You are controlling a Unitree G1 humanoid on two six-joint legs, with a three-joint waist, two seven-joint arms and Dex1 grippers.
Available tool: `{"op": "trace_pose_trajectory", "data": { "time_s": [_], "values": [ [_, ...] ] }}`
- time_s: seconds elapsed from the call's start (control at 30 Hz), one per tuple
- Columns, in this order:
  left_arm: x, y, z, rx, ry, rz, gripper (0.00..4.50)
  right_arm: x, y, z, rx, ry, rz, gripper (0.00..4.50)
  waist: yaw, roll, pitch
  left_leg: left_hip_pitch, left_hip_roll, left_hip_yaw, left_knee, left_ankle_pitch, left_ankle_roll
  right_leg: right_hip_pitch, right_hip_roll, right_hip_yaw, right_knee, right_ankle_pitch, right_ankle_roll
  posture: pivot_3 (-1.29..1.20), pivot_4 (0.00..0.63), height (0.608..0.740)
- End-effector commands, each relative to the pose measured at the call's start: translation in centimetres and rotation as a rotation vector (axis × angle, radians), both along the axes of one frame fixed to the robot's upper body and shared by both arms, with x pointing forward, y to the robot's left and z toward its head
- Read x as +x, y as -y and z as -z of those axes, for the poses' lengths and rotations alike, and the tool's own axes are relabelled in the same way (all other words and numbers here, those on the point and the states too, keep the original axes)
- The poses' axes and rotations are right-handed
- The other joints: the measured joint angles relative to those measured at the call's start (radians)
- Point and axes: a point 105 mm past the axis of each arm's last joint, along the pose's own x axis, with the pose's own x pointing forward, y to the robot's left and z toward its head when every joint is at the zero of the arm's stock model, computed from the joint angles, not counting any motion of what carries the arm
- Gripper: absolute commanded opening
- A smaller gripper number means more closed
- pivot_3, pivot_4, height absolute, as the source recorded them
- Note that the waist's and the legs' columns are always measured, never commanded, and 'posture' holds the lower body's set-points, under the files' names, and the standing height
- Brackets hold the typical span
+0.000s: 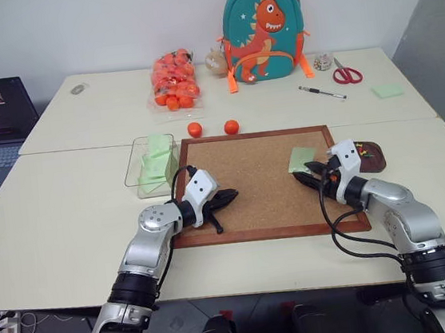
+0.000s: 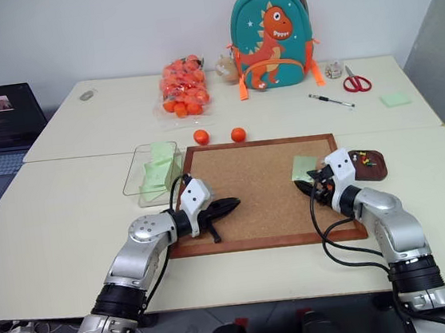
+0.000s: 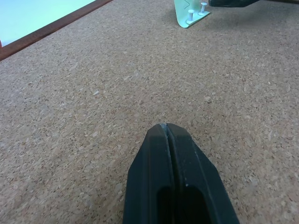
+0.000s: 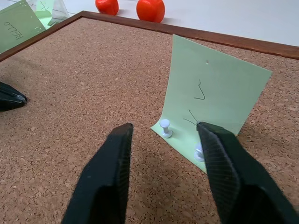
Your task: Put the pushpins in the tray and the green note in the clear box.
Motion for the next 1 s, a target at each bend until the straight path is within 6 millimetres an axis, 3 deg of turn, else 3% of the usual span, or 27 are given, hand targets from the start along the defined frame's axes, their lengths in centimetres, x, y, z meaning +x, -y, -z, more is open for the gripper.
{"op": "trace_pose_trajectory", "data": {
  "time_s": [0.03,0.27,0.67,0.9,1.0],
  "values": [
    [-1.3,0.6,2.6,0.043,-0.088,0.037,0.00,0.4,0.7,-1.3,-0.011,0.061,0.020,1.35,0.000,0.000,0.000,0.000,0.000,0.000,0.000,0.000,0.000,0.000,0.000,0.000,0.000,0.000,0.000,0.00,0.150,0.740],
    [-1.4,0.6,2.6,0.044,-0.089,0.039,0.00,0.6,1.4,-0.8,-0.067,0.069,0.041,0.02,0.000,0.000,0.000,0.000,0.000,0.000,0.000,0.000,0.000,0.000,0.000,0.000,0.000,0.000,0.000,0.00,0.150,0.740],
    [-1.4,0.6,2.7,0.046,-0.090,0.036,0.00,0.7,1.1,-1.6,-0.014,0.109,0.040,0.02,-0.001,0.000,0.000,0.000,0.000,0.000,0.000,0.000,0.000,0.000,0.000,0.000,0.000,0.000,0.000,0.00,0.150,0.740],
    [-1.3,0.5,2.7,0.046,-0.091,0.031,0.00,-0.4,0.1,-2.8,0.027,0.151,-0.024,0.02,-0.001,0.000,0.000,0.000,0.000,0.000,0.000,0.000,0.000,0.000,0.000,0.000,0.000,0.000,0.000,0.00,0.150,0.740],
    [-1.3,0.5,2.8,0.046,-0.092,0.031,0.00,-0.4,0.4,-2.7,-0.015,0.160,-0.010,0.72,-0.001,0.000,0.000,0.000,0.000,0.000,0.000,0.000,0.000,0.000,0.000,0.000,0.000,0.000,0.000,0.00,0.150,0.740]
  ]
}}
